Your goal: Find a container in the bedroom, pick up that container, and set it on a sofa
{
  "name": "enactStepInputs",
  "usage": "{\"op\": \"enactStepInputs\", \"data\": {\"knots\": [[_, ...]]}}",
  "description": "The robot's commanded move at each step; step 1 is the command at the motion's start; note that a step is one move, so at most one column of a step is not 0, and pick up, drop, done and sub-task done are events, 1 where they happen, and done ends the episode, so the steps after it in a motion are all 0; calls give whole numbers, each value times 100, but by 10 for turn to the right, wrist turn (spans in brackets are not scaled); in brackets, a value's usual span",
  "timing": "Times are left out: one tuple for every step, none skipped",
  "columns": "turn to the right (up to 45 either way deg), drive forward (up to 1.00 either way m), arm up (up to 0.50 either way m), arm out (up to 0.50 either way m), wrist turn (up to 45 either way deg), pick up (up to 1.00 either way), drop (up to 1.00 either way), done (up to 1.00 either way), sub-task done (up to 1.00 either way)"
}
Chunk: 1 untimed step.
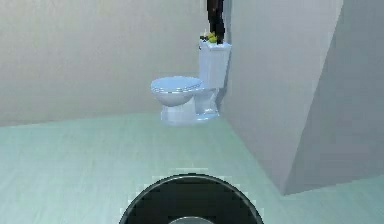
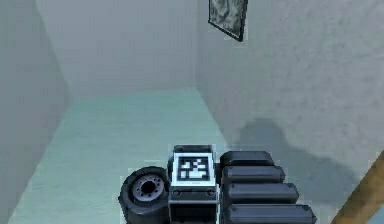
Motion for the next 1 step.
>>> {"op": "enactStepInputs", "data": {"knots": [[0, 25, 0, 0, 0, 0, 0, 0, 0]]}}
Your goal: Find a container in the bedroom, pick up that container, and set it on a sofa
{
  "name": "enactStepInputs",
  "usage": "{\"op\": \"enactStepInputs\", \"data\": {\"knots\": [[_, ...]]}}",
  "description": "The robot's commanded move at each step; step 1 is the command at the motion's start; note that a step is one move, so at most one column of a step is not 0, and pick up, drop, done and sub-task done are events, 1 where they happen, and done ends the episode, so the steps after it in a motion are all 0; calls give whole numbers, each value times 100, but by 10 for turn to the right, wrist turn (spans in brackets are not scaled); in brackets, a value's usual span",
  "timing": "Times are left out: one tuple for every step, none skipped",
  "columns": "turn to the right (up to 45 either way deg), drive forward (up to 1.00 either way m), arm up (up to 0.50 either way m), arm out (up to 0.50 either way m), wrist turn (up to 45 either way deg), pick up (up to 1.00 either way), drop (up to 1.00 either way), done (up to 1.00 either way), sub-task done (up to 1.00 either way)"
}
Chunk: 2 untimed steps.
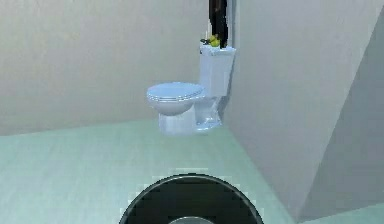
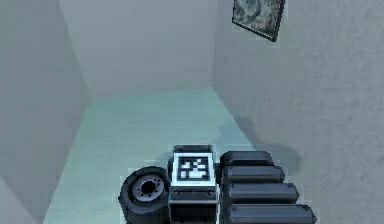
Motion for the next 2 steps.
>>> {"op": "enactStepInputs", "data": {"knots": [[-450, 0, 0, 0, 0, 0, 0, 0, 0], [-270, 0, 0, 0, 0, 0, 0, 0, 0]]}}
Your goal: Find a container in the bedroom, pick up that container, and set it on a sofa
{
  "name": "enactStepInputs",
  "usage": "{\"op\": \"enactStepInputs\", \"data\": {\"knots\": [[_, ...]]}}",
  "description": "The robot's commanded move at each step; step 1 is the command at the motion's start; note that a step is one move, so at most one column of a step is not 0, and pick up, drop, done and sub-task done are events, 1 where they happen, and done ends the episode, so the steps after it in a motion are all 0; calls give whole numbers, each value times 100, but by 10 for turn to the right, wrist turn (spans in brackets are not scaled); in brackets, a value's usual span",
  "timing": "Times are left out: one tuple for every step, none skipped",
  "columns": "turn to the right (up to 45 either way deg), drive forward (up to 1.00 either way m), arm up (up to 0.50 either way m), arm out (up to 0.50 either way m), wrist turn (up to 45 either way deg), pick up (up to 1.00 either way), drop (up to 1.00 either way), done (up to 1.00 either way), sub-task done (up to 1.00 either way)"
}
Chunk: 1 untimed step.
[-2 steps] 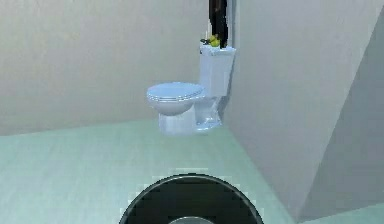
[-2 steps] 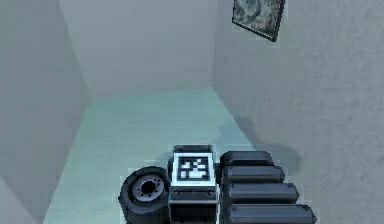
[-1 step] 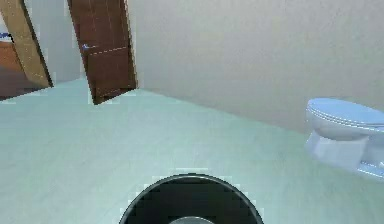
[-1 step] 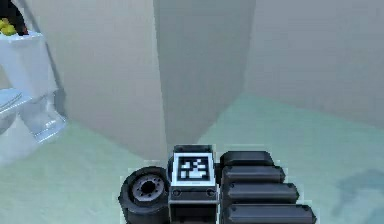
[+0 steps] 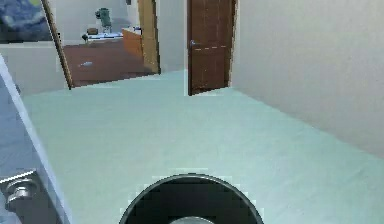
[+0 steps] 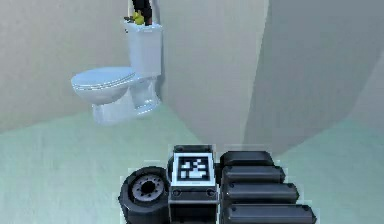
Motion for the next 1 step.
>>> {"op": "enactStepInputs", "data": {"knots": [[0, 45, 0, 0, 0, 0, 0, 0, 0]]}}
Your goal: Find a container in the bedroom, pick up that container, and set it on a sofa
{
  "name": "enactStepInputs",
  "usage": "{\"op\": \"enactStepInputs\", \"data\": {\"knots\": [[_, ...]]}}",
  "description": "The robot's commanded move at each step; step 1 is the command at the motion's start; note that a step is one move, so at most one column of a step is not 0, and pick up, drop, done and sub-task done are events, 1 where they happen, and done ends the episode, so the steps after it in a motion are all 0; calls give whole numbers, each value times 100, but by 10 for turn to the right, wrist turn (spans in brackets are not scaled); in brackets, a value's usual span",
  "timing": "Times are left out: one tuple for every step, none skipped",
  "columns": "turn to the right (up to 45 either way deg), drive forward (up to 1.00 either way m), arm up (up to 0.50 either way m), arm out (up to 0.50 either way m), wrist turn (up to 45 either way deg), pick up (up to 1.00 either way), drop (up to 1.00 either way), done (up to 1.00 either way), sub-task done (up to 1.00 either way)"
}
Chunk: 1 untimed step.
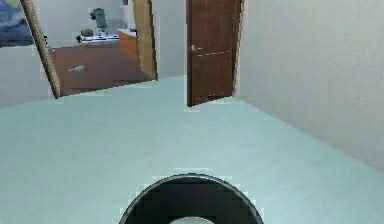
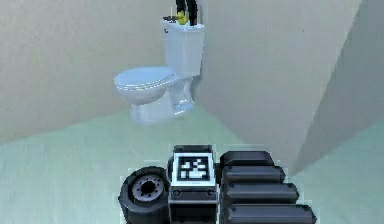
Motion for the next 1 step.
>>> {"op": "enactStepInputs", "data": {"knots": [[450, 0, 0, 0, 0, 0, 0, 0, 0]]}}
